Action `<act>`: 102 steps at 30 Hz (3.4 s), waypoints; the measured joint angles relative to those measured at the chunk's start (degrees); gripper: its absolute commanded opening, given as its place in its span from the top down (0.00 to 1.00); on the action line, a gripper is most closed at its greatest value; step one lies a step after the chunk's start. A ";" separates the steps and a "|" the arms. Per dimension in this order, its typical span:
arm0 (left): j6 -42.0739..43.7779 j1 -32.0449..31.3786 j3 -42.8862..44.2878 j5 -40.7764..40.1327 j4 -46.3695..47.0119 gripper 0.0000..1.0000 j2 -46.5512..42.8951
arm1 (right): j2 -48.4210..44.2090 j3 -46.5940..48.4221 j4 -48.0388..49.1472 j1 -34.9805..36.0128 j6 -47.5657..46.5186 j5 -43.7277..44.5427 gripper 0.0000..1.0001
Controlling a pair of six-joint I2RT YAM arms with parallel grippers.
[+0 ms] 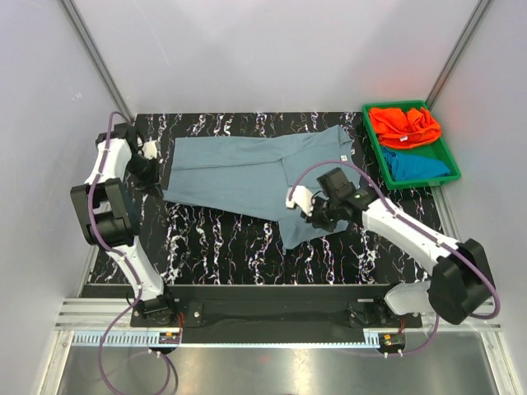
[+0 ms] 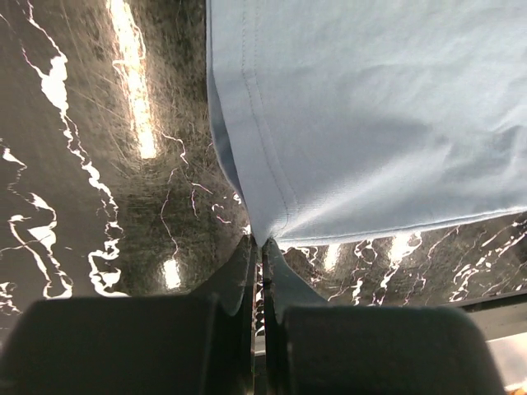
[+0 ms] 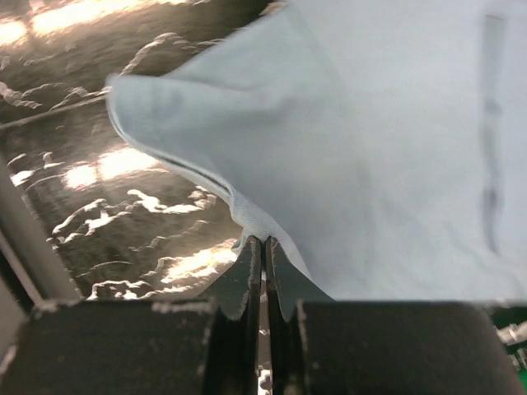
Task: Fold and stack the t-shirts
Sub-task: Fold the tshirt
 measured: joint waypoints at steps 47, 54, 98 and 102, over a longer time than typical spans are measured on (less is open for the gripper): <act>4.76 -5.97 41.33 -1.53 -7.04 1.00 26.03 | 38.51 52.11 6.62 -21.14 4.00 4.00 1.00; 4.72 -7.74 43.36 -3.80 -5.84 1.00 28.35 | 44.13 54.64 7.78 -21.79 4.44 4.76 1.00; 2.36 -11.82 27.74 -5.66 -1.07 0.14 11.41 | 43.76 55.56 -3.02 -23.45 16.98 -10.16 0.18; 2.36 -14.62 24.83 -2.12 -1.14 0.14 14.10 | 44.41 54.86 -7.39 -22.75 18.45 -16.09 0.19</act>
